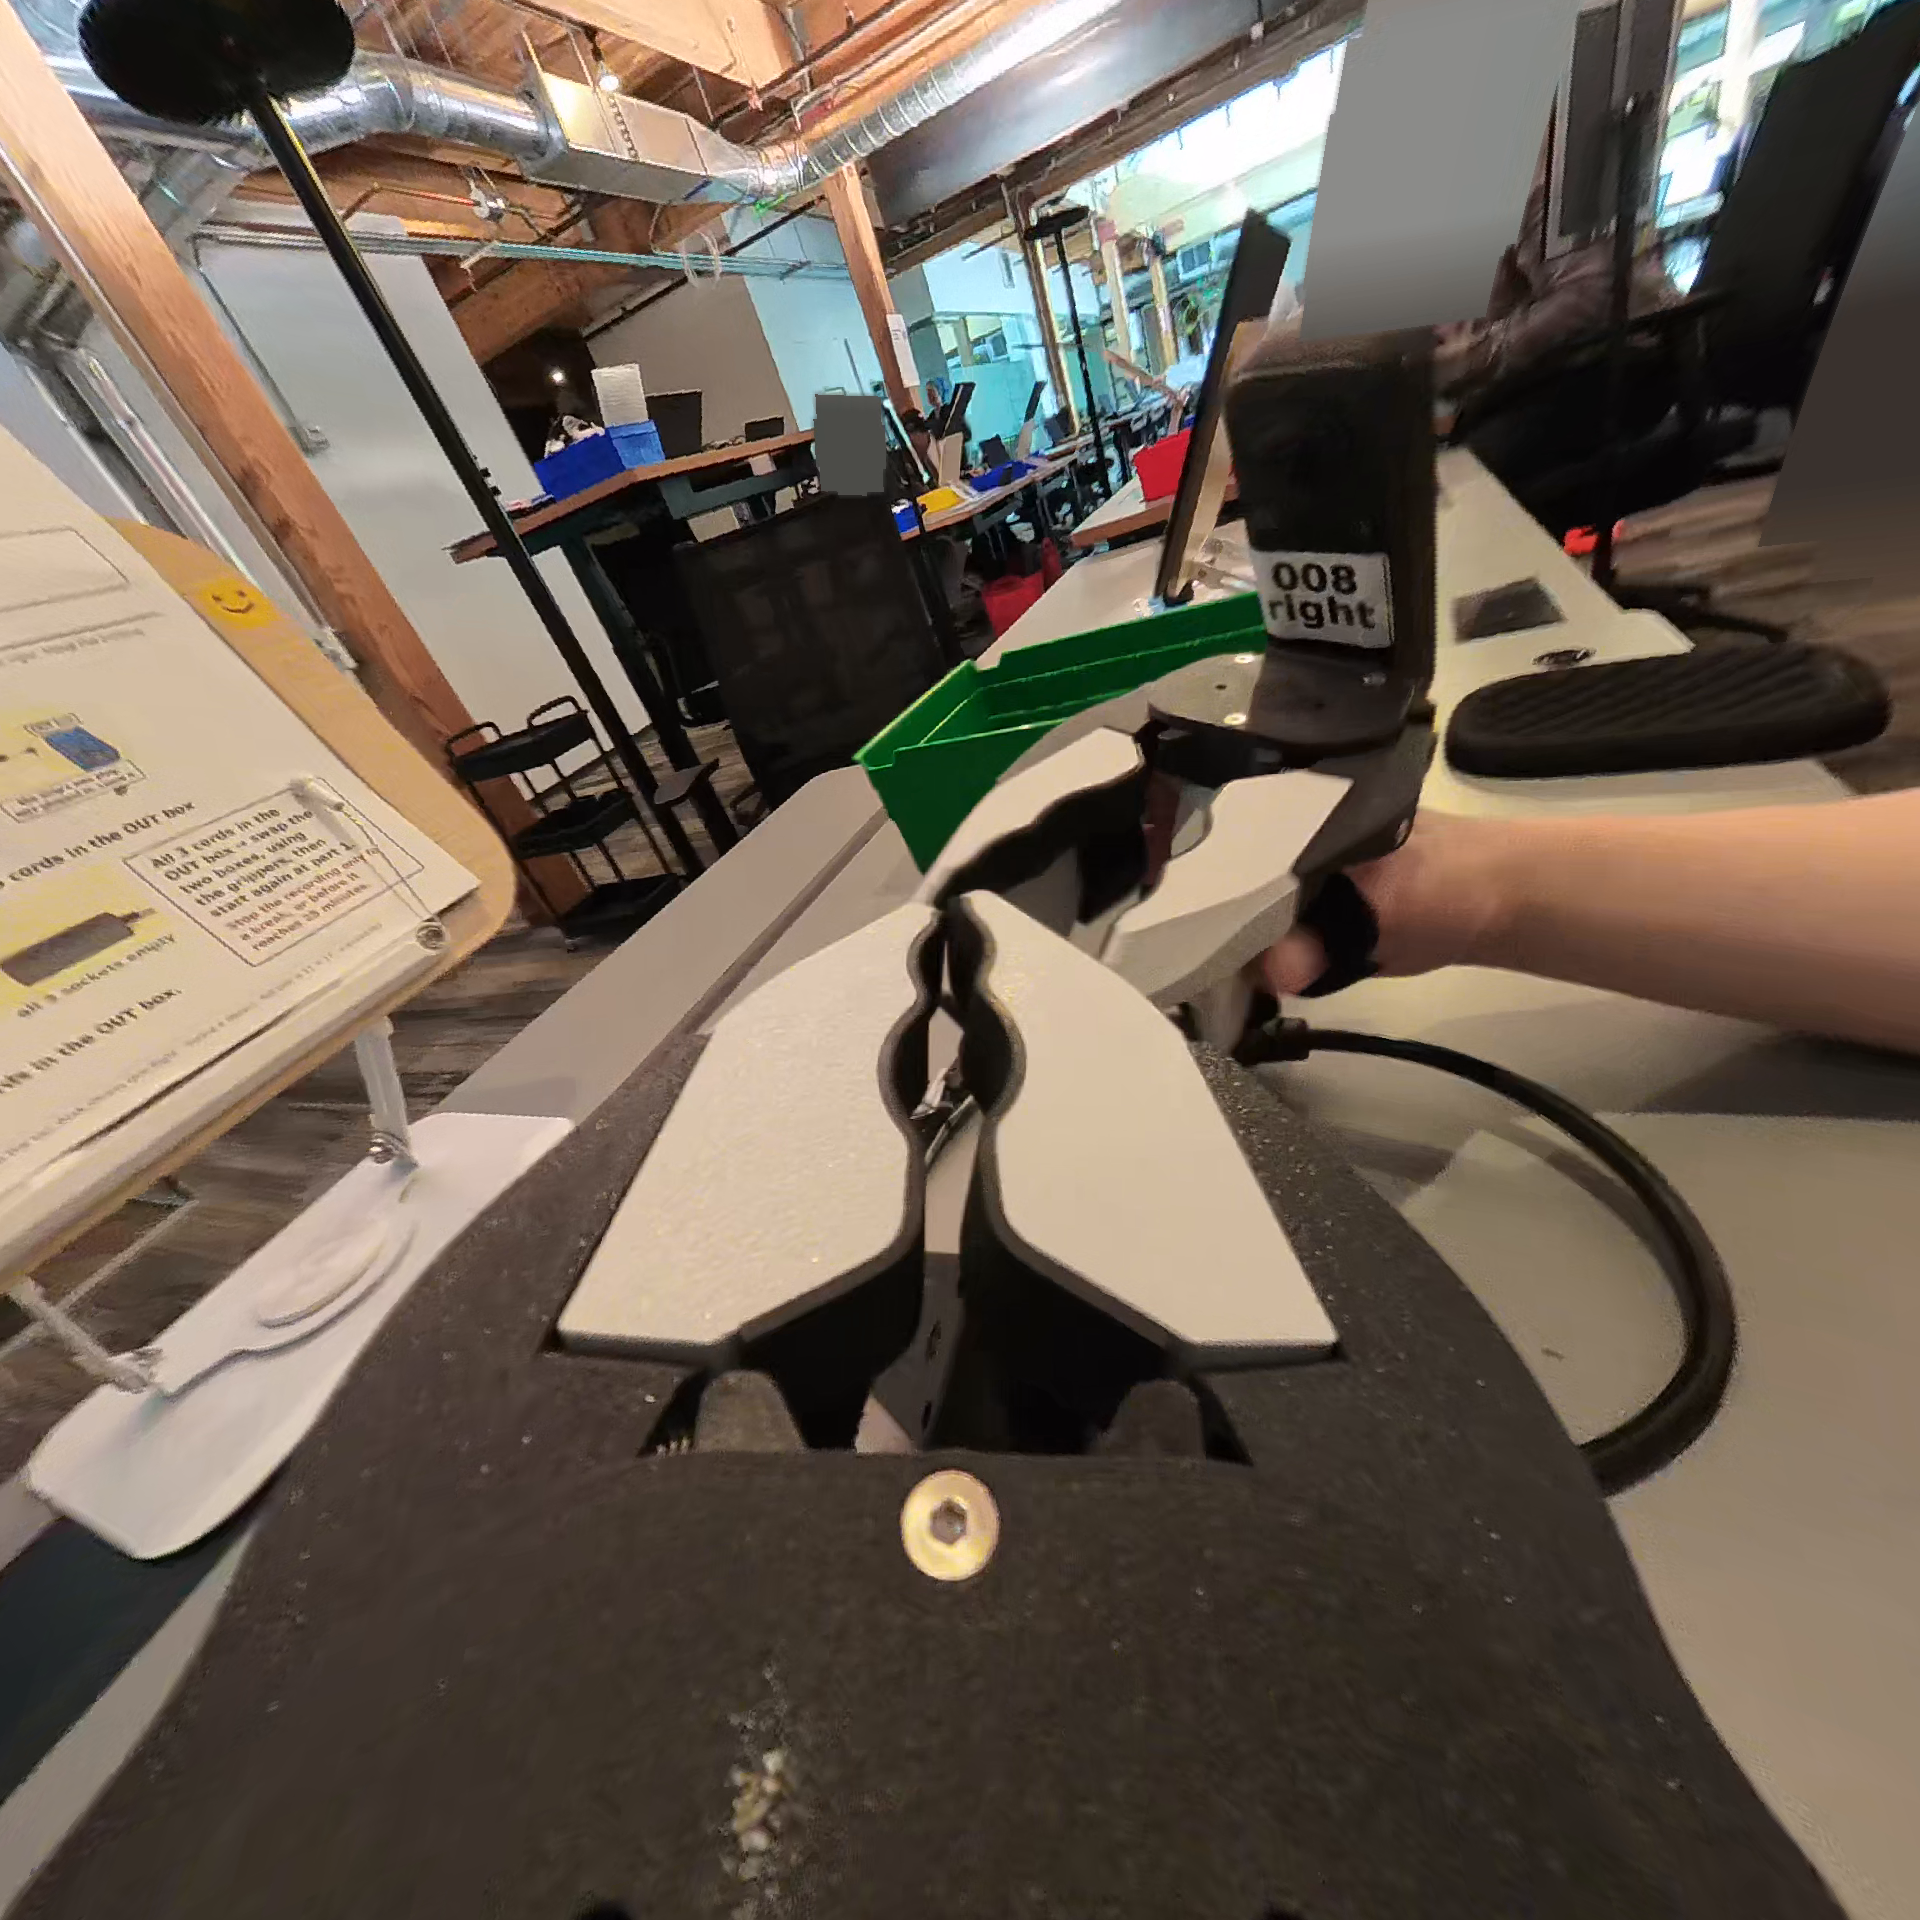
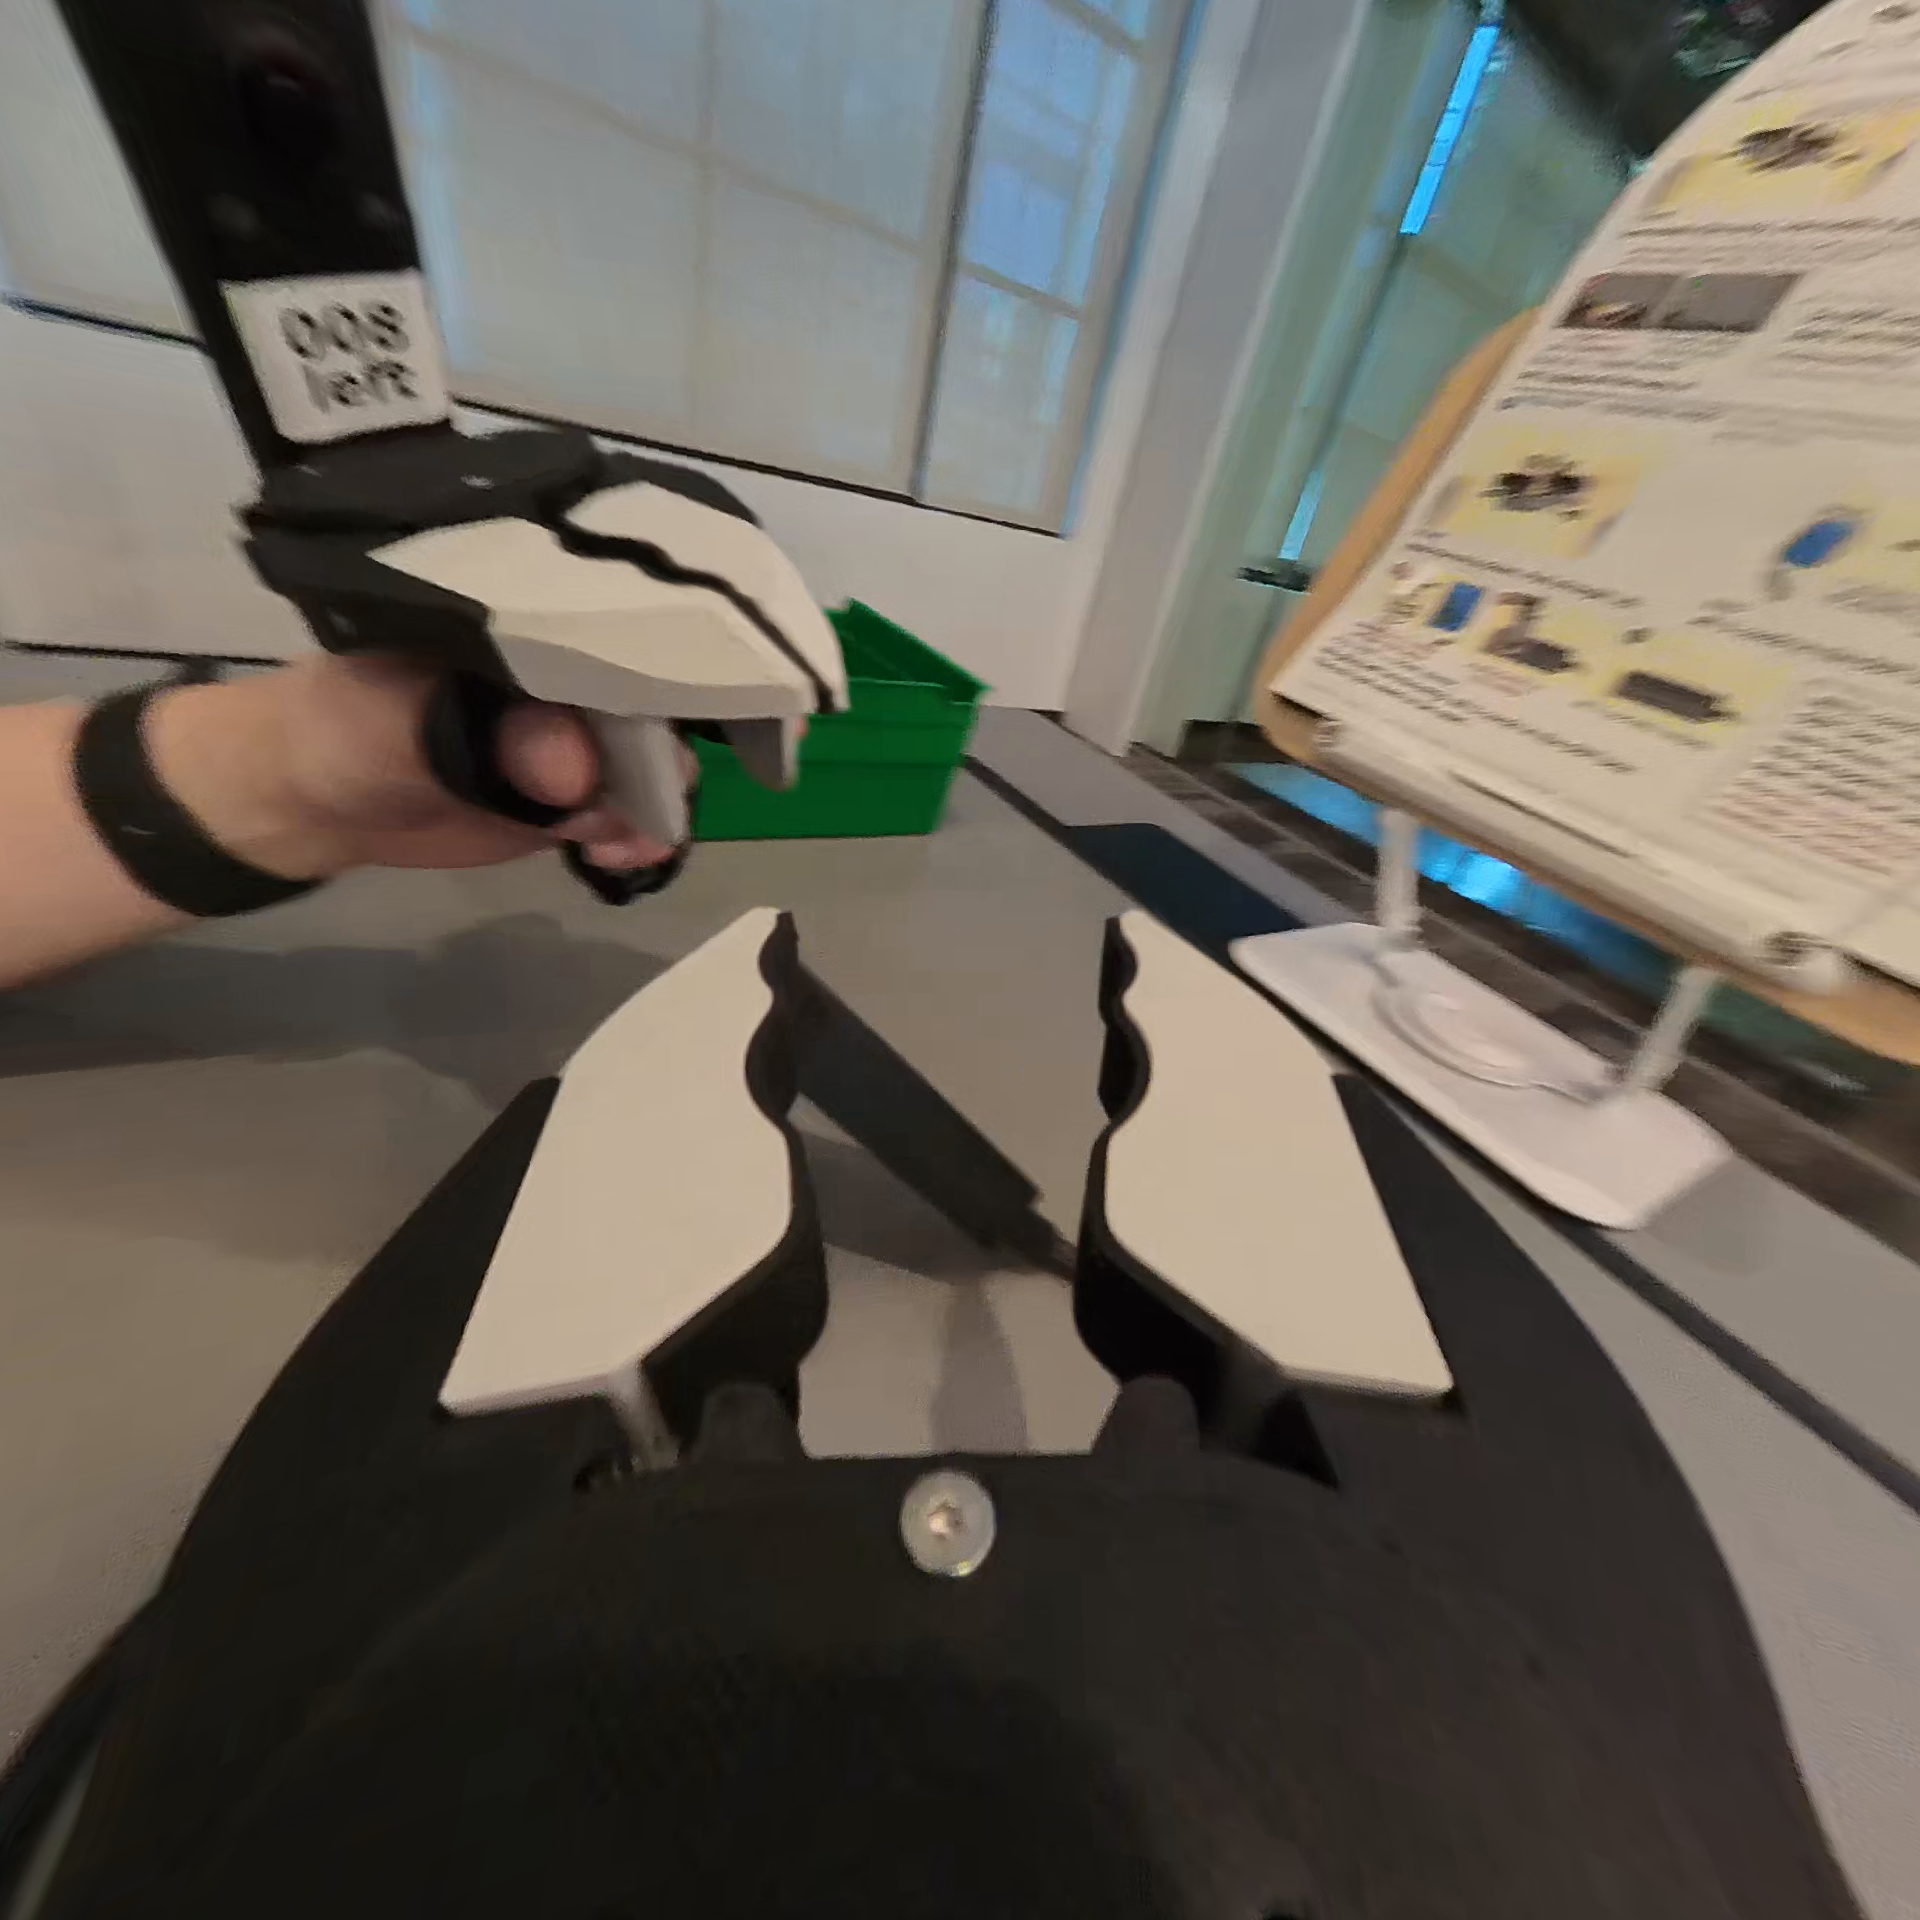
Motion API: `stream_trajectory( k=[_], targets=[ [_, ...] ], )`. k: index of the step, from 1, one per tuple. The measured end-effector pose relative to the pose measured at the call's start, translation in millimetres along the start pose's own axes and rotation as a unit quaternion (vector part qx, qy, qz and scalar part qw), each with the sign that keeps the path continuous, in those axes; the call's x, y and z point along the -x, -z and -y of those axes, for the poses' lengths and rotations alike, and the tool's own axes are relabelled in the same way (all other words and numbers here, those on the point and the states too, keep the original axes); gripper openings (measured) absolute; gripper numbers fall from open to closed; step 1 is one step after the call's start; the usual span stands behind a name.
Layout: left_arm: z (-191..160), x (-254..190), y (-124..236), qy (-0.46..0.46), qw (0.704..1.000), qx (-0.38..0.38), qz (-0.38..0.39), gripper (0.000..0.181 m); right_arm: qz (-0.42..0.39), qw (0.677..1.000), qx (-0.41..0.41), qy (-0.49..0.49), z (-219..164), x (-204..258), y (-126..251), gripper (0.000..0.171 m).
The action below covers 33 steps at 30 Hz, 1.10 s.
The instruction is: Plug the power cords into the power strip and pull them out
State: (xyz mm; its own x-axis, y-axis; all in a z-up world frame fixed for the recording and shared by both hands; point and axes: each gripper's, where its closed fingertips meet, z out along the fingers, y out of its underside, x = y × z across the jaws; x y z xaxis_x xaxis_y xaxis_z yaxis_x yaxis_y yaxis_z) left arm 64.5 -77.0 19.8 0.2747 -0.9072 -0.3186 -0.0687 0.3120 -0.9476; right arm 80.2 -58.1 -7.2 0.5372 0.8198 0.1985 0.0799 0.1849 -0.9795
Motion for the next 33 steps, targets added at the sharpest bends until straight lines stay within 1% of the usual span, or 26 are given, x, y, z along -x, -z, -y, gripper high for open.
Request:
stream_trajectory(
  k=[1, 2, 4, 5, 6, 8, 9, 10, 12, 14, 15, 16, 17, 18, 20, 21, 22, 23, 25, 26, 28, 29, 31, 33],
  targets=[
    [-1, 2, 0, -0.010, 1.000, 0.006, 0.009, 0.000, 0.037, 0.999, -0.010, -0.024, 1, 9, 0, 0.051],
    [-3, 3, 0, -0.013, 1.000, 0.012, 0.016, 0.000, 0.066, 0.996, -0.024, -0.051, 5, 14, 1, 0.052],
    [-9, 6, 0, -0.009, 0.999, 0.033, 0.020, 0.000, 0.085, 0.989, -0.053, -0.106, 14, 13, 5, 0.052],
    [-11, 9, 0, -0.010, 0.999, 0.038, 0.028, 0.000, 0.088, 0.987, -0.058, -0.125, 16, 9, 7, 0.048],
    [-15, 13, 2, -0.008, 0.998, 0.043, 0.036, 0.000, 0.086, 0.986, -0.061, -0.132, 17, 6, 10, 0.040],
    [-23, 21, 5, 0.003, 0.998, 0.056, 0.043, 0.000, 0.077, 0.988, -0.088, -0.101, 23, 0, 20, 0.009],
    [-26, 24, 7, 0.010, 0.997, 0.063, 0.045, 0.000, 0.054, 0.990, -0.101, -0.087, 25, -7, 24, 0.000],
    [-31, 28, 10, 0.016, 0.996, 0.073, 0.049, 0.000, 0.033, 0.991, -0.099, -0.084, 25, -14, 27, 0.000],
    [-39, 34, 16, 0.032, 0.994, 0.092, 0.046, 0.000, 0.024, 0.994, -0.085, -0.069, 21, -18, 28, 0.000],
    [-47, 35, 21, 0.087, 0.989, 0.119, 0.023, 0.000, -0.002, 0.996, -0.075, -0.046, 16, -23, 29, 0.000],
    [-46, 34, 23, 0.118, 0.986, 0.117, 0.011, 0.003, 0.004, 0.997, -0.067, -0.049, 13, -21, 28, 0.000],
    [-45, 33, 24, 0.149, 0.983, 0.111, -0.003, 0.009, 0.018, 0.996, -0.066, -0.059, 11, -19, 26, 0.004],
    [-44, 32, 25, 0.178, 0.978, 0.112, -0.012, 0.016, 0.029, 0.994, -0.071, -0.077, 8, -19, 23, 0.022],
    [-44, 31, 25, 0.198, 0.973, 0.119, -0.019, 0.023, 0.043, 0.991, -0.065, -0.106, 2, -19, 20, 0.034],
    [-50, 26, 27, 0.221, 0.962, 0.156, -0.032, 0.042, 0.064, 0.986, -0.033, -0.153, -15, -20, 14, 0.043],
    [-55, 22, 29, 0.223, 0.957, 0.180, -0.039, 0.046, 0.091, 0.981, -0.024, -0.168, -22, -16, 13, 0.039],
    [-60, 21, 31, 0.221, 0.953, 0.202, -0.039, 0.048, 0.125, 0.975, -0.022, -0.183, -23, -10, 14, 0.016],
    [-64, 20, 32, 0.214, 0.952, 0.213, -0.041, 0.050, 0.144, 0.971, -0.029, -0.190, -21, -6, 15, 0.000],
    [-66, 15, 34, 0.196, 0.955, 0.215, -0.060, 0.049, 0.151, 0.971, -0.044, -0.182, -17, -2, 15, 0.000],
    [-69, 12, 36, 0.181, 0.956, 0.218, -0.075, 0.045, 0.149, 0.971, -0.030, -0.183, -18, 0, 13, 0.000],
    [-76, 9, 36, 0.155, 0.958, 0.226, -0.081, 0.047, 0.129, 0.969, 0.027, -0.208, -29, 2, 7, 0.000],
    [-78, 6, 35, 0.155, 0.957, 0.227, -0.090, 0.047, 0.128, 0.965, 0.045, -0.224, -30, 5, 4, 0.001],
    [-79, -5, 33, 0.173, 0.950, 0.228, -0.123, 0.046, 0.148, 0.955, 0.076, -0.244, -33, 18, 0, 0.014],
    [-87, -5, 32, 0.170, 0.946, 0.247, -0.120, 0.039, 0.160, 0.948, 0.115, -0.251, -43, 29, -4, 0.036]
  ],
)
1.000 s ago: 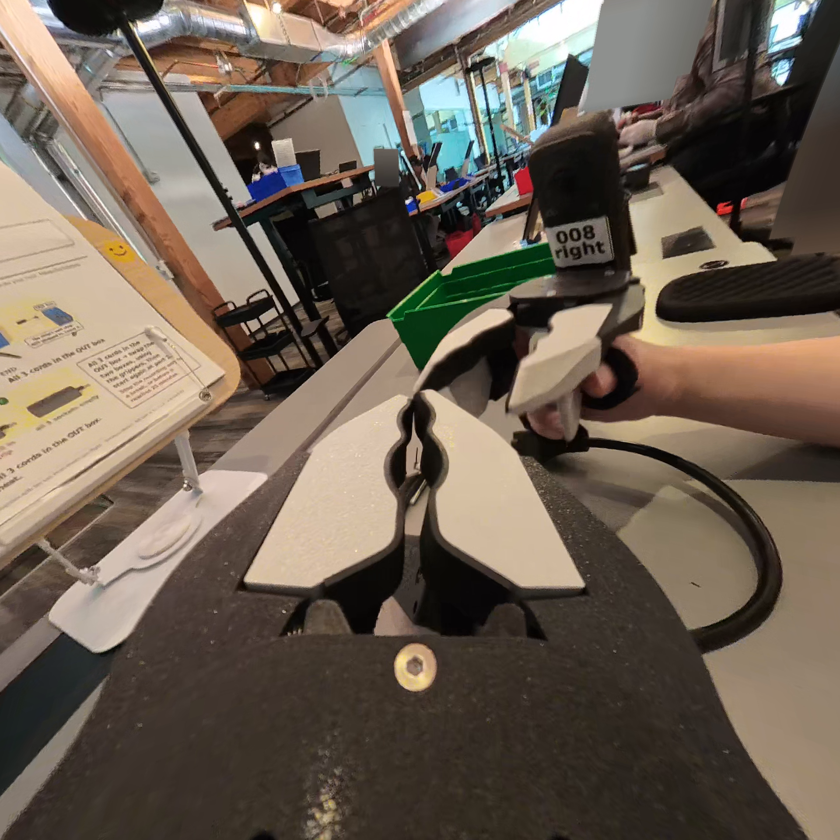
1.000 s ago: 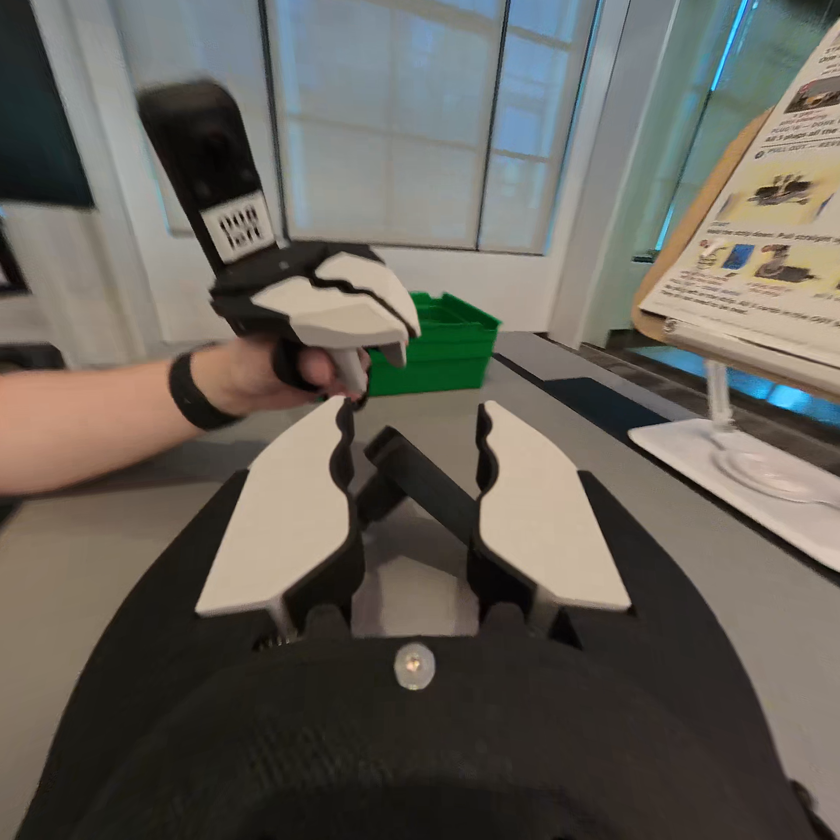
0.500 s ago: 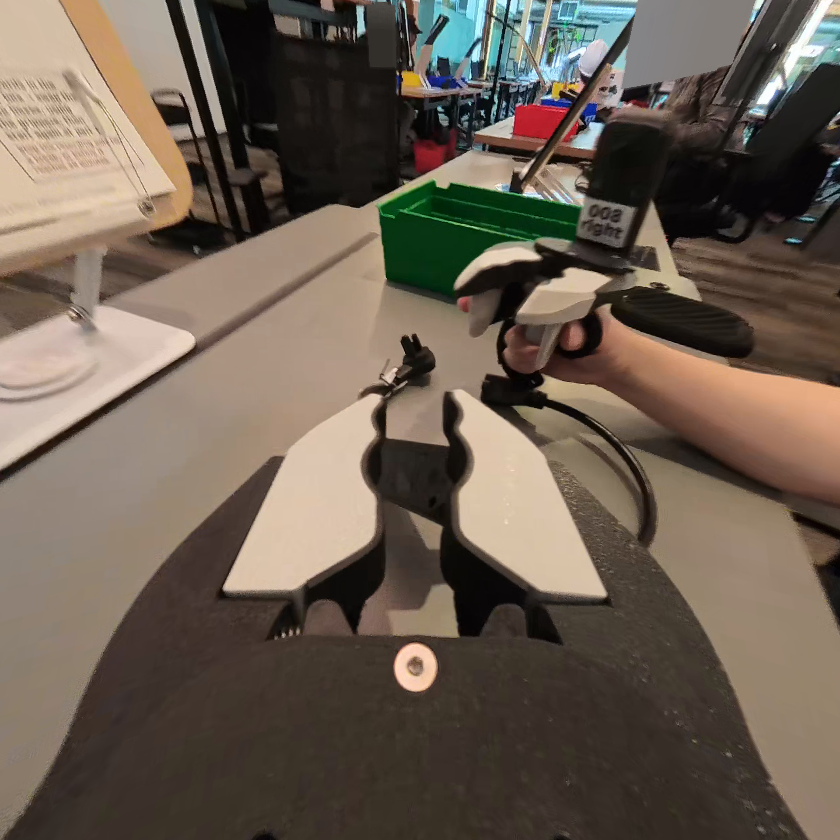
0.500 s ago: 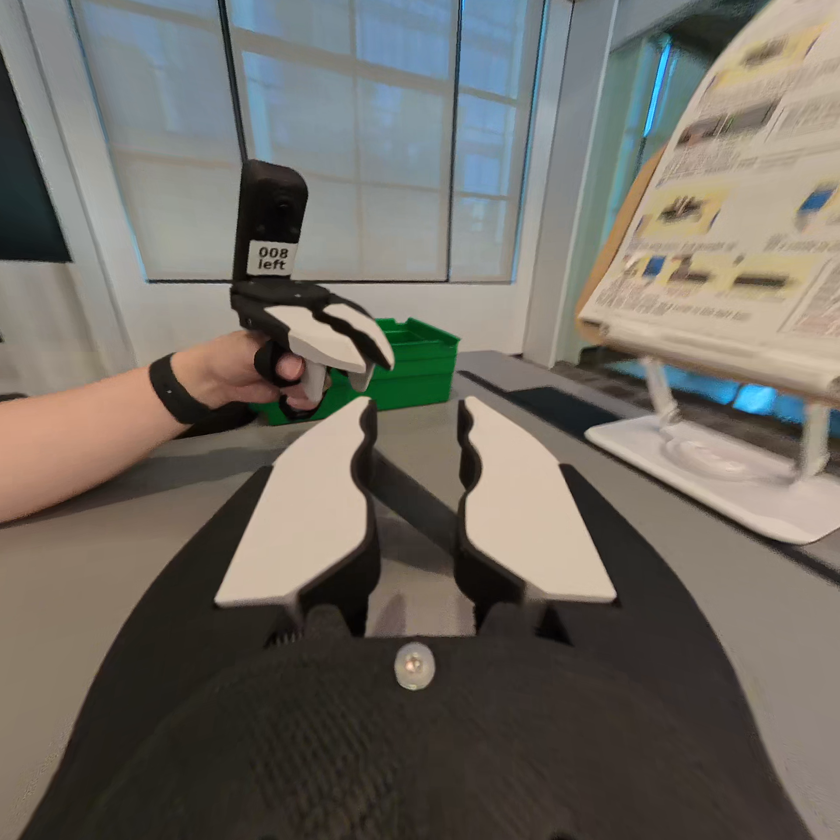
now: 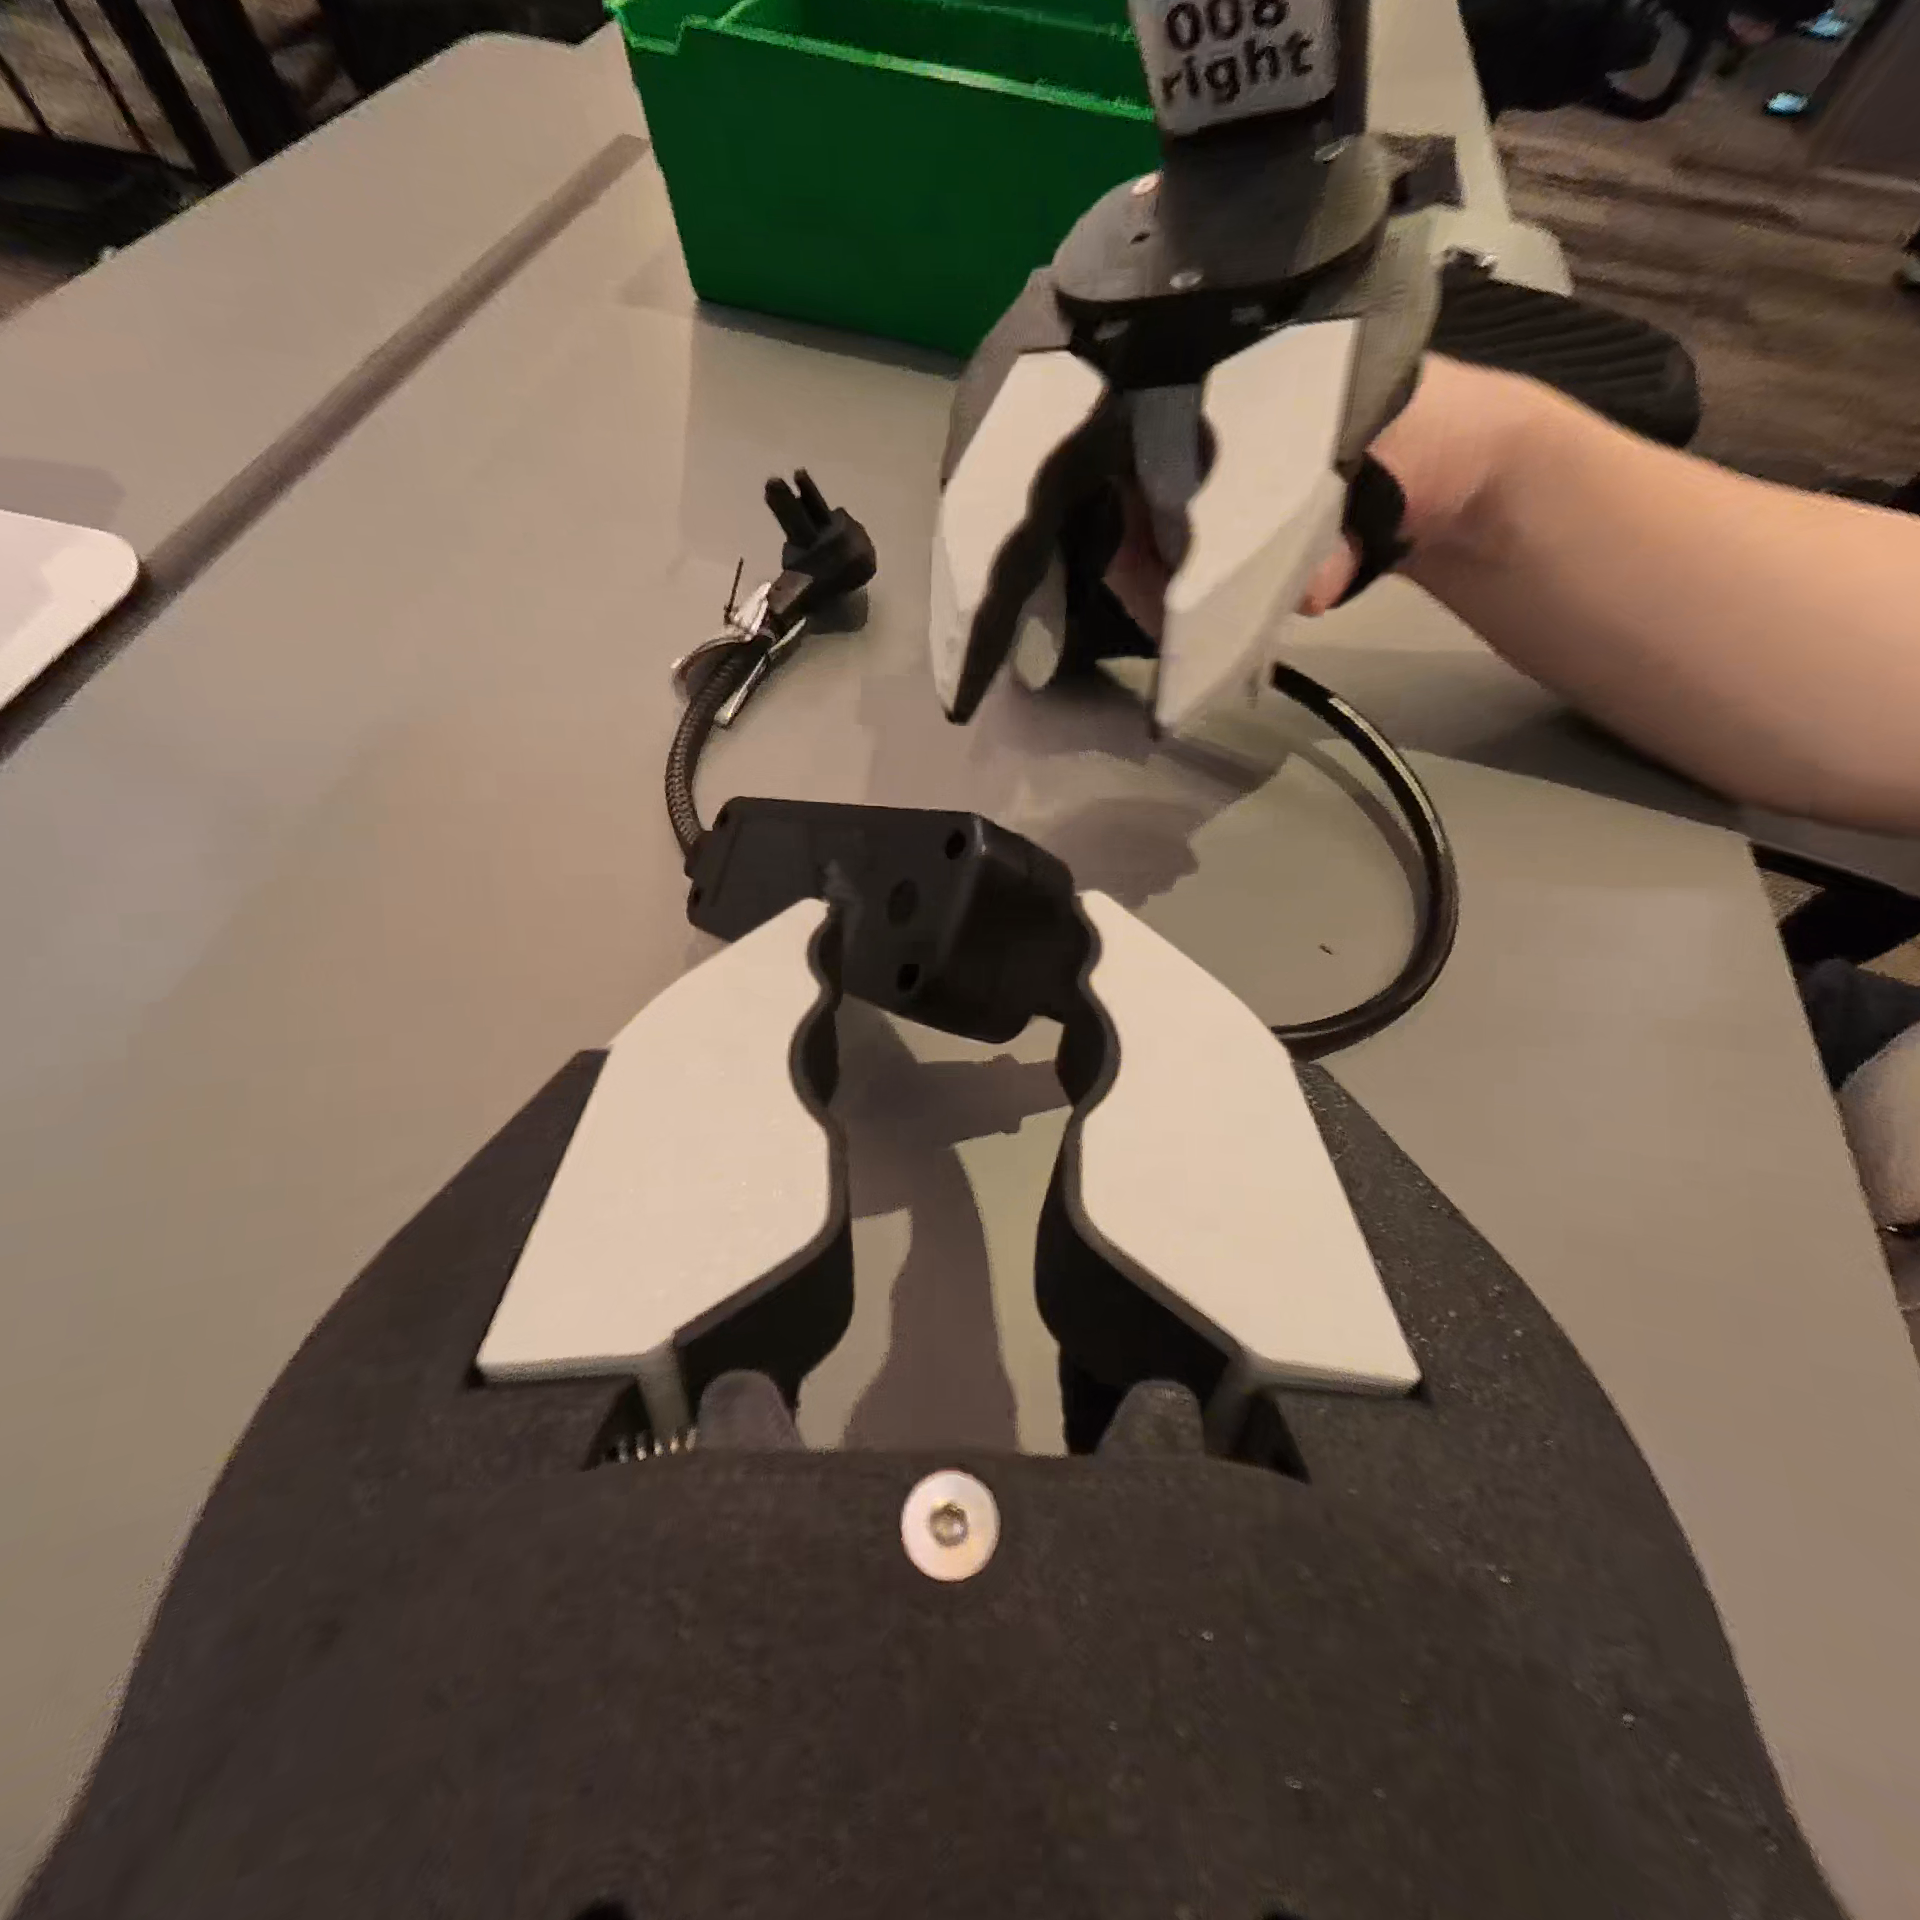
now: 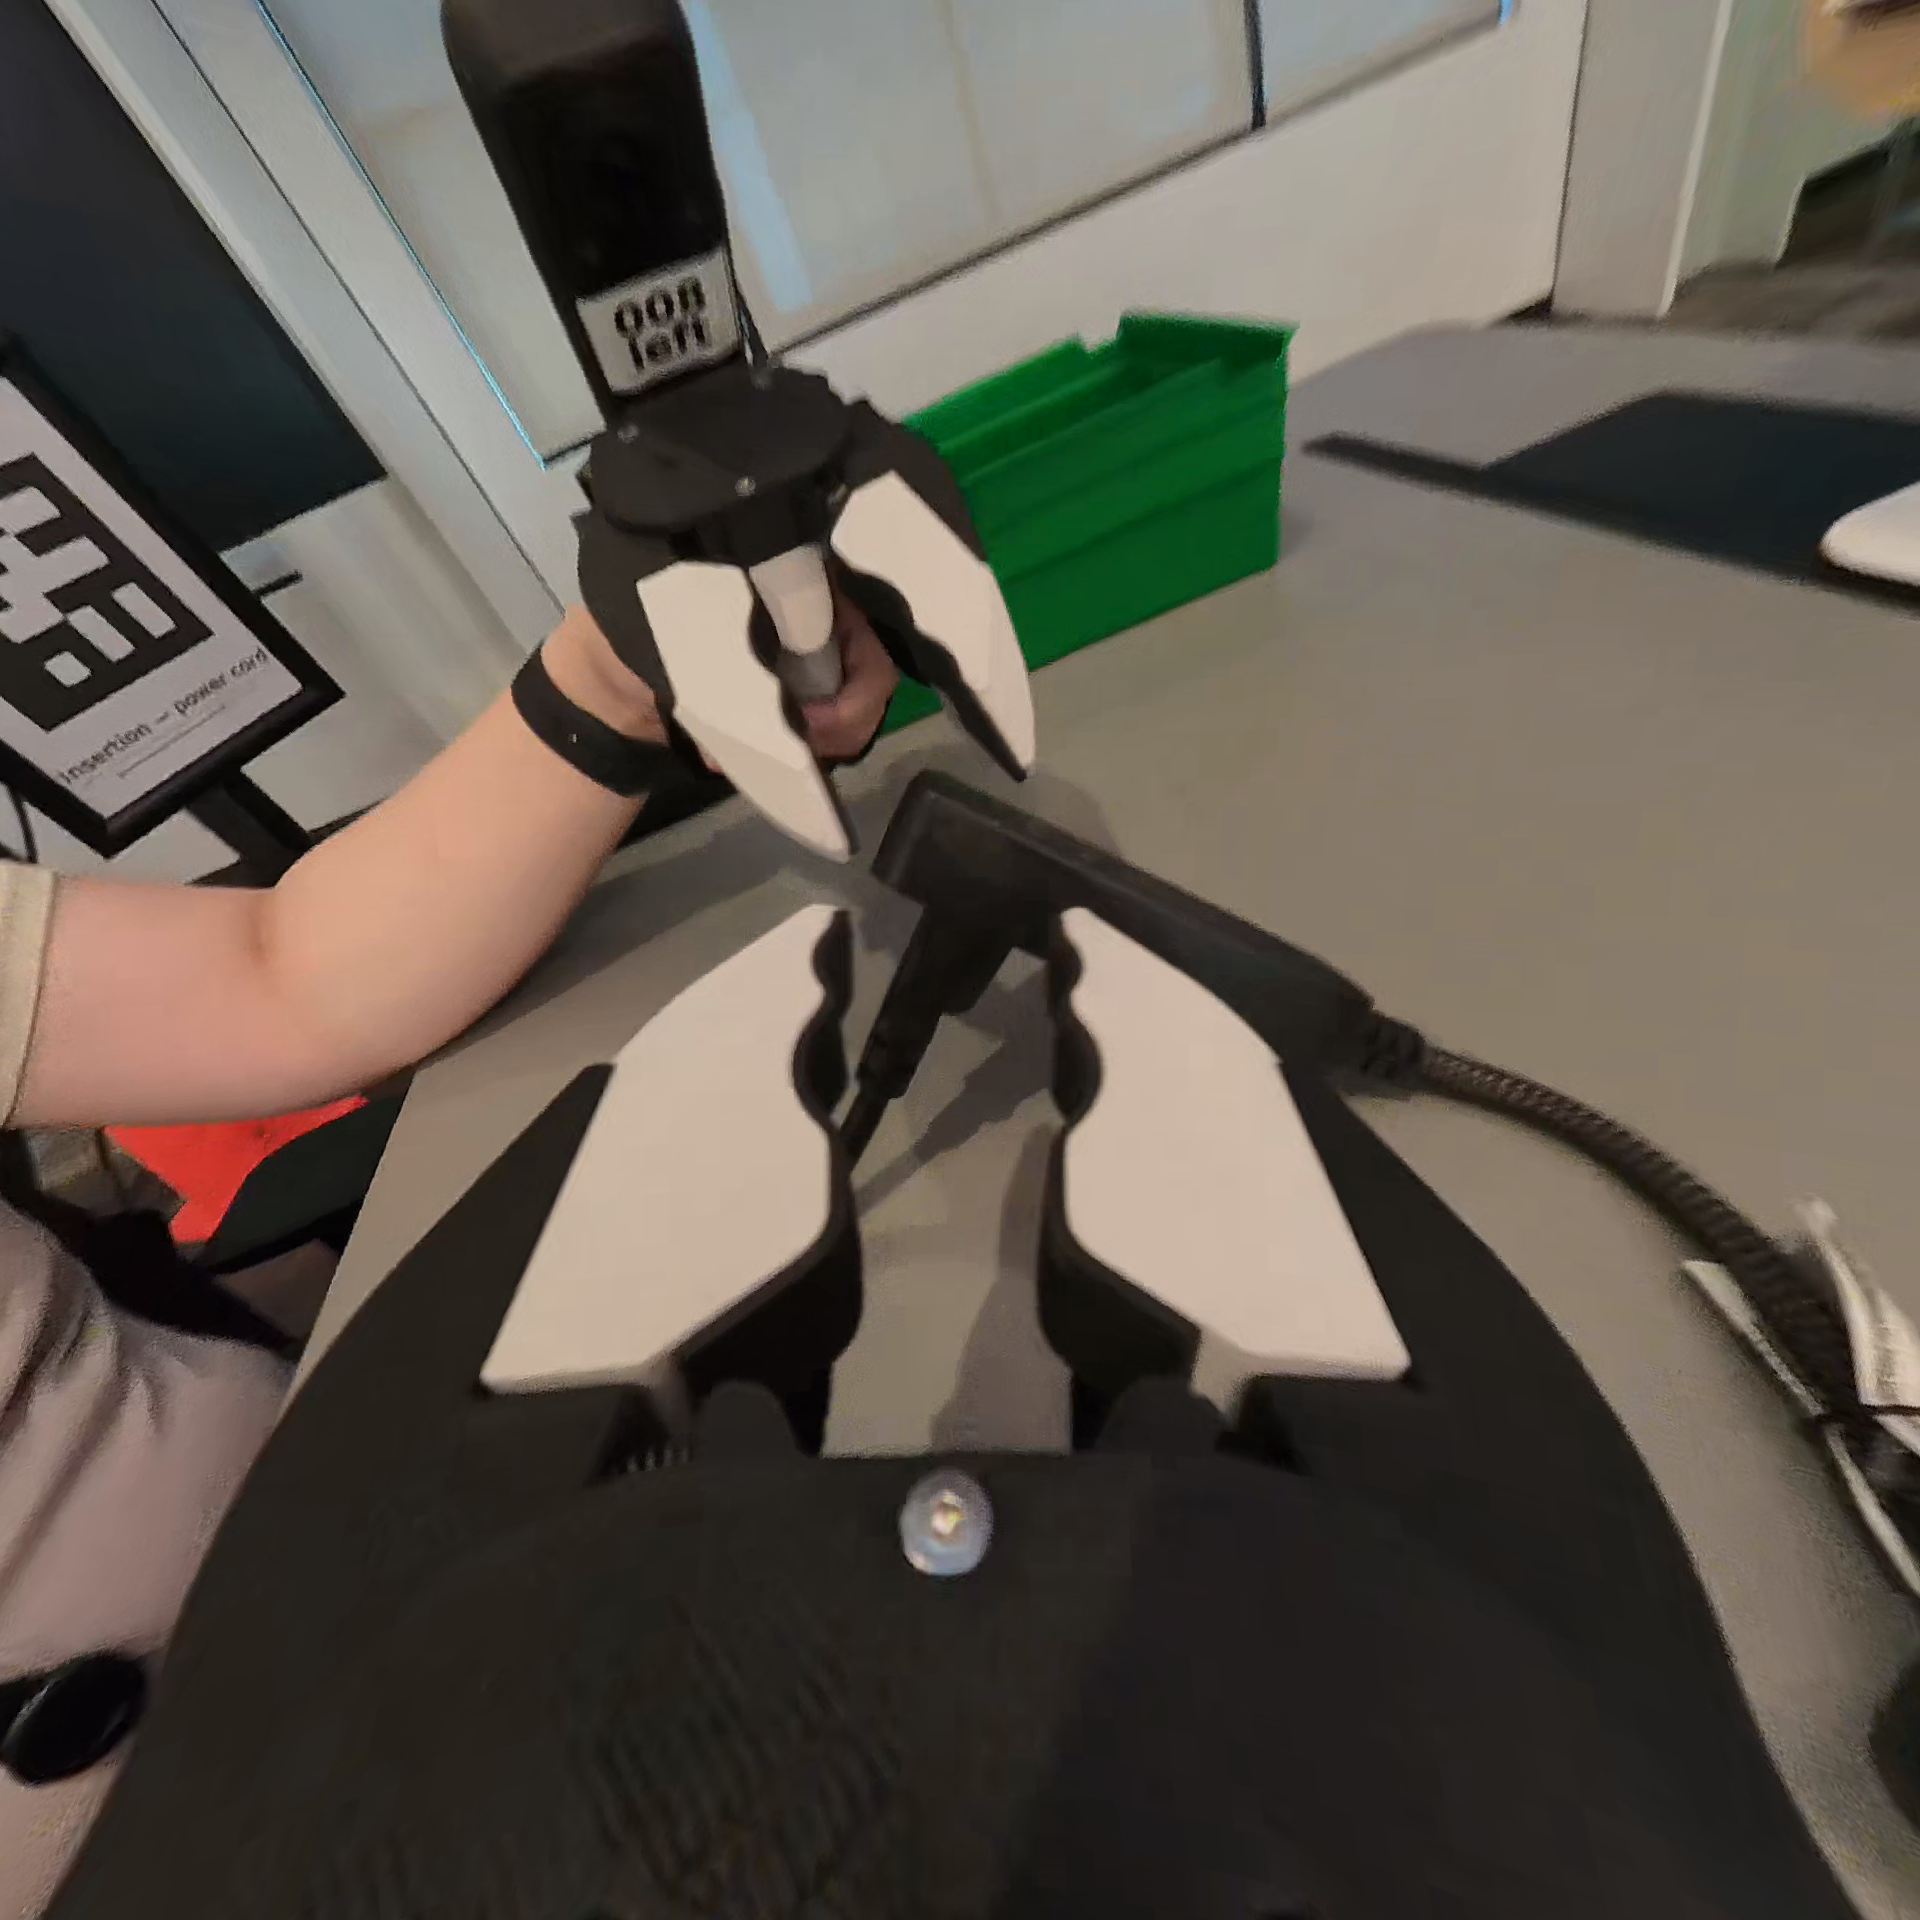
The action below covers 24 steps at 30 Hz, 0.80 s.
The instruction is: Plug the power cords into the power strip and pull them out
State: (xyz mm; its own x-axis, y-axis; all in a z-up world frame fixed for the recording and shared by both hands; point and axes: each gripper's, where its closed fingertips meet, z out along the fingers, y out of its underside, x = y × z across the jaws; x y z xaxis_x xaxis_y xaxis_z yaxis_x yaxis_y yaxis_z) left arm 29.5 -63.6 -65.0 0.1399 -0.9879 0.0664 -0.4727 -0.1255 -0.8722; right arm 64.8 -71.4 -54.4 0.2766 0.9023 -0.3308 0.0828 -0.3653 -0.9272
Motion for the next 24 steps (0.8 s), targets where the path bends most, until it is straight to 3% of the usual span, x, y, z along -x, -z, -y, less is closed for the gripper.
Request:
stream_trajectory(
  k=[5, 11, 13, 14, 19, 24],
  targets=[
    [10, -2, -5, 0.037, 0.999, -0.023, -0.016, 0.025, 0.027, 0.994, 0.100, -0.047, -31, 18, -25, 0.050],
    [24, -4, -18, 0.026, 0.998, -0.051, 0.006, 0.019, -0.060, 0.986, 0.138, -0.077, -53, -5, -48, 0.052],
    [25, -4, -18, 0.013, 0.999, -0.049, 0.012, 0.017, -0.042, 0.985, 0.146, -0.077, -56, -1, -51, 0.027],
    [27, -4, -15, 0.008, 0.998, -0.055, 0.009, 0.019, -0.037, 0.985, 0.145, -0.080, -56, 0, -51, 0.026],
    [43, 6, 19, 0.007, 0.991, -0.135, 0.016, 0.042, 0.101, 0.986, 0.048, -0.125, -18, 25, -28, 0.025],
    [40, 2, 11, -0.124, 0.983, -0.104, 0.087, 0.066, 0.242, 0.957, -0.025, -0.159, 10, 51, 6, 0.022]
  ],
)
